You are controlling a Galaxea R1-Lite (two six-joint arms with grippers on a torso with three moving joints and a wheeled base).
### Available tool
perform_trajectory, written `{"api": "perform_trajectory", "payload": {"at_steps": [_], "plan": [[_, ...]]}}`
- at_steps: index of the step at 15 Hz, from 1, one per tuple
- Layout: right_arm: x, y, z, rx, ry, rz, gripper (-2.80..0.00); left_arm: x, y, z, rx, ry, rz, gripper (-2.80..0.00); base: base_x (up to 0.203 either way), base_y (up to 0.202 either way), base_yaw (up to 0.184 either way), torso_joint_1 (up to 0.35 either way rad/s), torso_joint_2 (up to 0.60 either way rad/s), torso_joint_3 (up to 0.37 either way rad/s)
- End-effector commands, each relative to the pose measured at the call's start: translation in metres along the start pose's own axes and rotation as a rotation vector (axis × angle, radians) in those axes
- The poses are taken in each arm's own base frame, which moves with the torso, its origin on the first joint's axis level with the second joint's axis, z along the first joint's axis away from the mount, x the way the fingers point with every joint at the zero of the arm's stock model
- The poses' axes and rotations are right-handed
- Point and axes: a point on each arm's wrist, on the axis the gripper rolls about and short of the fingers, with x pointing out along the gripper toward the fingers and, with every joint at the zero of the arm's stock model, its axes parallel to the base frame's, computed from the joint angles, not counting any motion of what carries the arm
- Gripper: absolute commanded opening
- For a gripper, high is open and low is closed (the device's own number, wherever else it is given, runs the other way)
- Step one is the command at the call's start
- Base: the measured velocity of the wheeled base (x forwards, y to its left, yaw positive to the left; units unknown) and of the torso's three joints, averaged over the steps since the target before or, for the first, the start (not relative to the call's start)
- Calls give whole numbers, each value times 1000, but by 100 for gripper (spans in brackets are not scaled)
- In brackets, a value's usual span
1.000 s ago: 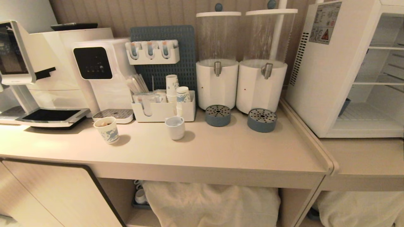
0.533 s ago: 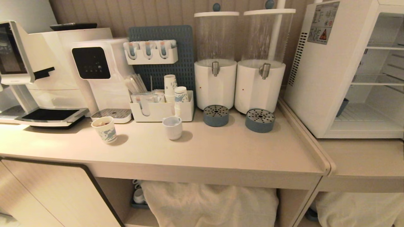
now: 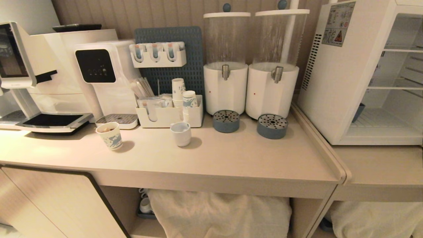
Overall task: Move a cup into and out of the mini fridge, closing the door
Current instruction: Put the paper cup in the freezer
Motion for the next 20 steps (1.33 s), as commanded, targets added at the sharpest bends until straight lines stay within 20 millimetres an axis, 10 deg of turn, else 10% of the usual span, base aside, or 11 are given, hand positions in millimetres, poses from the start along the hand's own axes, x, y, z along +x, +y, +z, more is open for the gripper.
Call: {"api": "perform_trajectory", "payload": {"at_steps": [1, 20], "plan": [[0, 0, -1, 2, 4, -1, -280, 1, 0, -5, 0, 18, 0, -280, 0, 0, 0, 0, 0, 0], [0, 0, 0, 11, 3, -2, -280, 1, 0, -5, 0, 18, 0, -280, 0, -53, 1, 1, 1, 1]]}}
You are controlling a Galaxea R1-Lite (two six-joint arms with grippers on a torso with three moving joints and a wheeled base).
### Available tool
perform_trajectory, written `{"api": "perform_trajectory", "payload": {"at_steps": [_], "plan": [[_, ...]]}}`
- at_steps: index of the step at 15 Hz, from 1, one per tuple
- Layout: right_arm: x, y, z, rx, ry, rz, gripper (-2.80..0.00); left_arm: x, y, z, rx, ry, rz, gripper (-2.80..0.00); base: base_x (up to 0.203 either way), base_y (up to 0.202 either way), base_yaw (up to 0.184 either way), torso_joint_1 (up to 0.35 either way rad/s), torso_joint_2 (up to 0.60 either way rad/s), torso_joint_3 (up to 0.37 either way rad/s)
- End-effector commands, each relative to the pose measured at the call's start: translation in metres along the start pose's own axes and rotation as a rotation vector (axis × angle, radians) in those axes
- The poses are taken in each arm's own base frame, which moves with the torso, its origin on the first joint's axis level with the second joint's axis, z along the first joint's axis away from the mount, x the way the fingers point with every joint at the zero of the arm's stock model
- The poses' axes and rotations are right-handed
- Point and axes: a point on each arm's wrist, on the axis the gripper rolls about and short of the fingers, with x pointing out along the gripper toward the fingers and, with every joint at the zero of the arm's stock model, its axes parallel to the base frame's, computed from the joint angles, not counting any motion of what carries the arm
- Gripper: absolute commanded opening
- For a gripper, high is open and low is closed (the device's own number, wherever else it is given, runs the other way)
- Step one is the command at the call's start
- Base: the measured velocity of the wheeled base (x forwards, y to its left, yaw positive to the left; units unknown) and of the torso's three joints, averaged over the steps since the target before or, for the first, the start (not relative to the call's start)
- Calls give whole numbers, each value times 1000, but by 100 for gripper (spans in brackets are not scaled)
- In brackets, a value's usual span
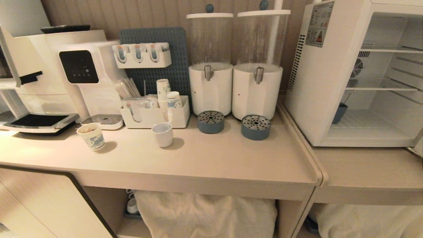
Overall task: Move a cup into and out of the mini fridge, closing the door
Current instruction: Put the paper cup in the freezer
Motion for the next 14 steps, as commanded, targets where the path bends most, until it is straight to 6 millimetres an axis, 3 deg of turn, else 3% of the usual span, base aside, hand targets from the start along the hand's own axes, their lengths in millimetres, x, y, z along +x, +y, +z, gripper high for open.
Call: {"api": "perform_trajectory", "payload": {"at_steps": [1, 5, 9, 11, 14], "plan": [[0, 0, 0, -1, 2, 1, -280, 1, 0, -5, -3, 18, 0, -280, 0, -193, 2, -2, 7, 3], [-3, 0, 8, 7, -16, 5, -280, 1, 0, -5, -3, 18, 0, -280, 0, -114, 1, 2, 1, 2], [-27, -1, 77, 101, -72, 82, -280, 1, 0, -5, -3, 18, 1, -280, 0, 0, 0, 0, 0, 0], [-3, -1, 103, 131, 42, 91, -280, 1, 0, -5, -3, 18, 0, -280, 0, 0, 0, 0, 0, 0], [60, -3, 135, 152, 182, 64, -280, 1, 0, -5, -4, 18, 0, -280, 0, 0, 0, 0, 0, 0]]}}
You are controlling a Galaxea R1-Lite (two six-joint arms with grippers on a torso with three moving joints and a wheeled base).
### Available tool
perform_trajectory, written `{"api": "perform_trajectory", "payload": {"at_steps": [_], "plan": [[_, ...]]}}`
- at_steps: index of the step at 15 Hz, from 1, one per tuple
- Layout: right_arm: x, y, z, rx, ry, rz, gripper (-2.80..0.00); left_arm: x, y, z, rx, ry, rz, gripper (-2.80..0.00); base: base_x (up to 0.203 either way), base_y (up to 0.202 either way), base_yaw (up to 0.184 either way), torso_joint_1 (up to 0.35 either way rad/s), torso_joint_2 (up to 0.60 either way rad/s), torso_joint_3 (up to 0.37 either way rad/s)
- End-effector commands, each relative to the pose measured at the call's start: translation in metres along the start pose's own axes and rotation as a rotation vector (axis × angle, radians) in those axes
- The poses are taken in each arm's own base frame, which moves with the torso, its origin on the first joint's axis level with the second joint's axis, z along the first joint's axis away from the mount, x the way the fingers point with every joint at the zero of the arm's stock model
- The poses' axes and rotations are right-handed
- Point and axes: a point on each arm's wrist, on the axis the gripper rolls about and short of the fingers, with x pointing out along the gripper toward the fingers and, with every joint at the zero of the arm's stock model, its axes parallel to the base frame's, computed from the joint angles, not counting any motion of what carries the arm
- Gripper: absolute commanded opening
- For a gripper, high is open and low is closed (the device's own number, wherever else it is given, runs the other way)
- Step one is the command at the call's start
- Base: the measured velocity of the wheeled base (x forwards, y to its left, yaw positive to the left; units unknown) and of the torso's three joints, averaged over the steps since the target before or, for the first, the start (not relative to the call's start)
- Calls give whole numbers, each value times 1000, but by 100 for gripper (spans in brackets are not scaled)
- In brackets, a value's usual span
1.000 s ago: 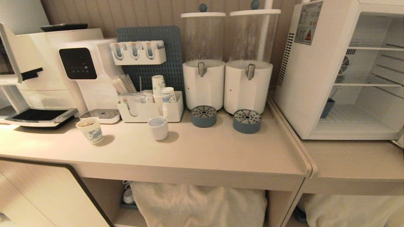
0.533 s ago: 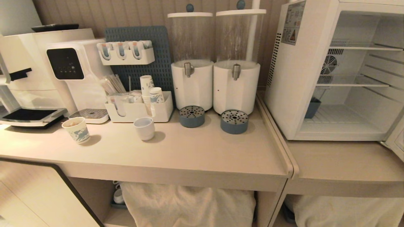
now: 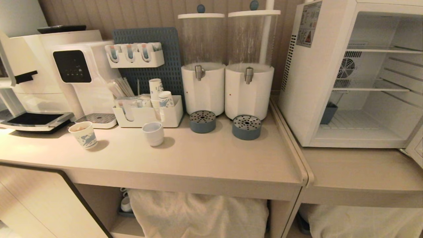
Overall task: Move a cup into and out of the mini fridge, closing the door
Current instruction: Put the paper cup in the freezer
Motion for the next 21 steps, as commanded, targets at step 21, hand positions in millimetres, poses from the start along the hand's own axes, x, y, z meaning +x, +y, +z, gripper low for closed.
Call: {"api": "perform_trajectory", "payload": {"at_steps": [21], "plan": [[389, -167, -51, -76, 109, -515, -280, 1, 0, -5, -2, 17, 1, -280, 0, 0, 0, 0, 0, 0]]}}
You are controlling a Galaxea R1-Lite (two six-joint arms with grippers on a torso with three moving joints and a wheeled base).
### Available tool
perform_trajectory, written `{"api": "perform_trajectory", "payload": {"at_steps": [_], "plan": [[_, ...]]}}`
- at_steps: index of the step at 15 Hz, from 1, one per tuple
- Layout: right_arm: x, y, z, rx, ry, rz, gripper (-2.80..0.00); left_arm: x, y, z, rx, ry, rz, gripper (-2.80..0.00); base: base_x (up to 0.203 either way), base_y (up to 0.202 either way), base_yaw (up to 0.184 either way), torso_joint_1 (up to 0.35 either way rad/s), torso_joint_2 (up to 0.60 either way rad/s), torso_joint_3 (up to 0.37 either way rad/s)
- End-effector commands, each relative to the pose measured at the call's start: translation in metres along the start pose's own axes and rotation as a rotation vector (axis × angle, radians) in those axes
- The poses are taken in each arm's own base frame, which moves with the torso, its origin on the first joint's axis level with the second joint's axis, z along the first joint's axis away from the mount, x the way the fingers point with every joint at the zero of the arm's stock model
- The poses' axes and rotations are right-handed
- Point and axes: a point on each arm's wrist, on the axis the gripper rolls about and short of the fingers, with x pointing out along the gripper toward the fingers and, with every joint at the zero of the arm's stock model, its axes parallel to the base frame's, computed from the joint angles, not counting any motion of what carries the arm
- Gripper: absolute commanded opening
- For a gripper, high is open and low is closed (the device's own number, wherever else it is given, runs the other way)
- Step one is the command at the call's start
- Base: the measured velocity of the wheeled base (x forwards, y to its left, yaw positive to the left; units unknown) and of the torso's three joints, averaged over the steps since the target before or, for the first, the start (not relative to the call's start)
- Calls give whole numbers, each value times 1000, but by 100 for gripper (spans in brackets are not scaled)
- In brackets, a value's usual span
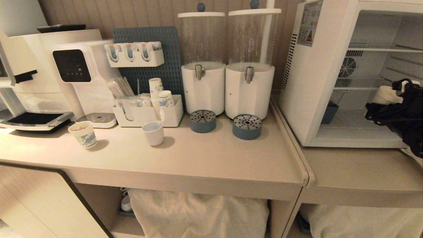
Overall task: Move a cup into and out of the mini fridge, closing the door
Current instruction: Put the paper cup in the freezer
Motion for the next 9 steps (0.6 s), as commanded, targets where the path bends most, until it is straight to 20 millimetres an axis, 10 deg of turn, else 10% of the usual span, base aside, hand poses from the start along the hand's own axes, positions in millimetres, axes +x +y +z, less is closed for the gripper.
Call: {"api": "perform_trajectory", "payload": {"at_steps": [1, 9], "plan": [[31, -3, -28, -19, 43, -15, -280, 1, 0, -5, -1, 18, 1, -280, 0, 0, 0, 0, 0, 0], [75, 0, -65, -48, 74, -1, -280, 1, 0, -5, -2, 18, 1, -280, 0, 0, 0, 0, 0, 0]]}}
